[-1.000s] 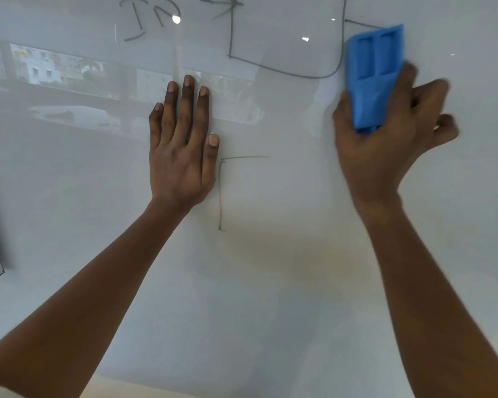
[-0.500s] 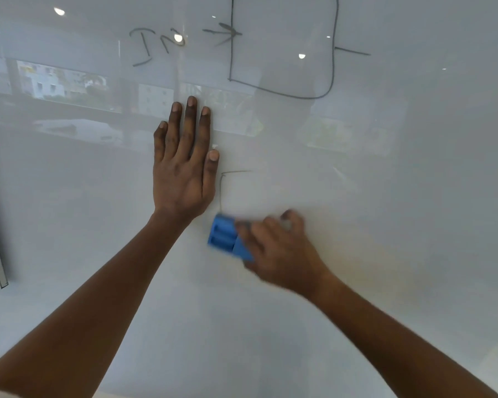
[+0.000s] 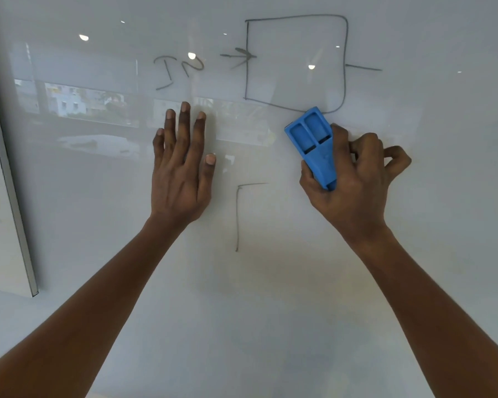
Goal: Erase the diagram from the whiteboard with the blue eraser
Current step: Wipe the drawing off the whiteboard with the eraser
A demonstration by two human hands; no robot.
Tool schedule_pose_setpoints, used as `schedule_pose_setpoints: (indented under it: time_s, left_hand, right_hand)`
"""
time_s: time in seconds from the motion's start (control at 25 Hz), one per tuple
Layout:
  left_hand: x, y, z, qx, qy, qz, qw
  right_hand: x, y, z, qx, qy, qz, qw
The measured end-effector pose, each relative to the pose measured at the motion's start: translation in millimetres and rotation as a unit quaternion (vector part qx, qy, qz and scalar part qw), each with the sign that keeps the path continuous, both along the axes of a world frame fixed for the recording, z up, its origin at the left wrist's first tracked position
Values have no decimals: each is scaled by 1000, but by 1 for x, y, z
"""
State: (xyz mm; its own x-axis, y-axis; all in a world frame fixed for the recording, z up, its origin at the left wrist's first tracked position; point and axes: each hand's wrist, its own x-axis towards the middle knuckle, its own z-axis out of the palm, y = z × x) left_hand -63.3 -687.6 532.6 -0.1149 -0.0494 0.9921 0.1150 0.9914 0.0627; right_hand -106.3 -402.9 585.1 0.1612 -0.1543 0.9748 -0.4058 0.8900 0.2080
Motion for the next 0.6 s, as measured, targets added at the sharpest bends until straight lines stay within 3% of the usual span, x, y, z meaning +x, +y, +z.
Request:
schedule_pose_setpoints:
  time_s: [0.24,0.36,0.48,0.6]
  left_hand:
    - [-11,-7,-3,-45,-2,74,996]
    - [-12,-11,-2,-49,4,67,997]
    - [-12,-11,-3,-51,5,65,997]
    - [-11,-10,-4,-48,2,61,997]
  right_hand:
    - [6,-32,-23,-92,-43,36,994]
    - [16,-61,-82,109,-50,62,991]
    - [26,-69,-157,342,-30,62,937]
    - [25,-64,-161,431,7,50,901]
